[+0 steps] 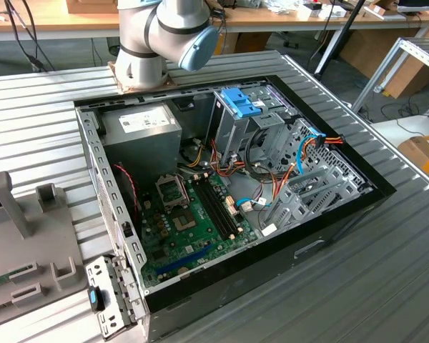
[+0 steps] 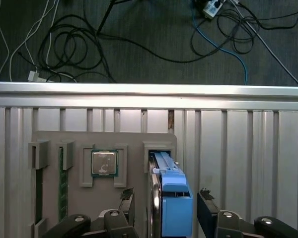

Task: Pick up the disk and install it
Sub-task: 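Pick up the disk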

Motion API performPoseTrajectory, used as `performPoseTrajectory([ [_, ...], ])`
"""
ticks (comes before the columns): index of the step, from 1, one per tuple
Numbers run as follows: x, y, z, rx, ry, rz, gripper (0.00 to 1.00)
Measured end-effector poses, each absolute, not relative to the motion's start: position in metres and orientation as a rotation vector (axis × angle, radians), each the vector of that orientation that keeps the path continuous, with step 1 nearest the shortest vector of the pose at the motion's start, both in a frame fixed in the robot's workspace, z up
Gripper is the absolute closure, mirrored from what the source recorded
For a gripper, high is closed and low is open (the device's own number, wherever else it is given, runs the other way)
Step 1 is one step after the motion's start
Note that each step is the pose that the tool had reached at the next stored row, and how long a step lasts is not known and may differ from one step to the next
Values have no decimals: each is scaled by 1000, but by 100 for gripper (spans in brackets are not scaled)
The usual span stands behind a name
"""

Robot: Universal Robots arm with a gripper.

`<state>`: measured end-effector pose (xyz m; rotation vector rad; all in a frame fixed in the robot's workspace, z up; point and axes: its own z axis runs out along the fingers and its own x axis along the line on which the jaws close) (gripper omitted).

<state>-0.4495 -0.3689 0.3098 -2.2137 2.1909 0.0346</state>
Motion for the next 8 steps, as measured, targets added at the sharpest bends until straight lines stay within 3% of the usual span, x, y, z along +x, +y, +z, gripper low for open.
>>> performPoseTrajectory([
  [2, -450, -369, 310, -2214, 2191, 35, 40],
  [3, -450, -369, 310, -2214, 2191, 35, 47],
  [8, -450, -368, 310, -2214, 2191, 35, 47],
])
